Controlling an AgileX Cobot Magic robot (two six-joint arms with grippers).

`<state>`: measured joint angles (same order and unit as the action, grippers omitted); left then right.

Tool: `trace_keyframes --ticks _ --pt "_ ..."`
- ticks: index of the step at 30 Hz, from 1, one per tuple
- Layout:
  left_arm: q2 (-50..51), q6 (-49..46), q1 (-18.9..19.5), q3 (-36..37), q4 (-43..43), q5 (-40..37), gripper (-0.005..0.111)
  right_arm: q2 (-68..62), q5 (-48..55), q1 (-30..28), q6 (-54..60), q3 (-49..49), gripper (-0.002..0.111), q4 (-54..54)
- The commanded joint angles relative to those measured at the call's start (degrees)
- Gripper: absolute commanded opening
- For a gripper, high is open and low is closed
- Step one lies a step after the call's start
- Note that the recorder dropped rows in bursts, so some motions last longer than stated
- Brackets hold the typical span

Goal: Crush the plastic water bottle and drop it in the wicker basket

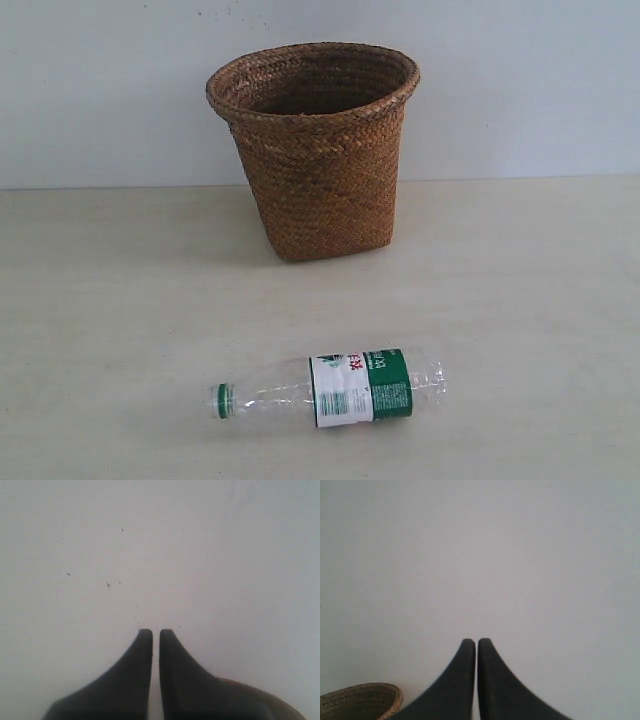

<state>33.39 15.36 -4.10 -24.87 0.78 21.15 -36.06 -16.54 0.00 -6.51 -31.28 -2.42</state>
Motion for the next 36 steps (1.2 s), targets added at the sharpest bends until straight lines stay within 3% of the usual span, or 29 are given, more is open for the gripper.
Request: trace_keyframes --ticks 1,6,13,15,18,21,25,32,36 --pt "8.22 -0.51 -0.42 -5.33 1.82 -3.47 0.004 -6.38 0.23 -0.14 0.78 -3.37 0.0 0.24" --pt "16.2 -3.78 -0.42 -9.91 8.65 -7.99 0.004 -13.06 1.68 -0.14 2.41 -6.67 0.0 0.24" --pt "24.96 -4.22 -0.42 -17.32 17.07 -27.82 0.004 -19.97 17.08 -0.14 16.02 -14.42 0.0 0.39" --pt "28.05 -9.16 -0.67 -19.58 16.66 -36.97 0.004 -22.49 25.2 -0.14 19.91 -18.09 0.0 0.39" --pt "32.29 -19.79 -0.67 -21.83 11.04 -46.99 0.004 -25.96 33.21 0.01 23.01 -21.52 0.0 0.39" --pt "37.36 -41.57 -0.67 -24.45 -6.92 -55.24 0.004 -30.55 41.35 0.01 26.49 -24.59 0.0 -0.72" --pt "42.06 -60.52 -0.81 -27.67 -24.31 -63.94 0.004 -35.4 49.81 0.01 36.63 -28.06 0.0 -10.86" --pt "47.62 -72.08 -9.33 -29.28 -24.71 -68.38 0.004 -42.4 62.51 0.13 60.96 -31.57 0.0 -35.42" --pt "50.19 -73.56 -14.05 -29.28 -23.92 -67.5 0.004 -45.3 63.94 4.49 62.7 -32.32 0.0 -35.8"
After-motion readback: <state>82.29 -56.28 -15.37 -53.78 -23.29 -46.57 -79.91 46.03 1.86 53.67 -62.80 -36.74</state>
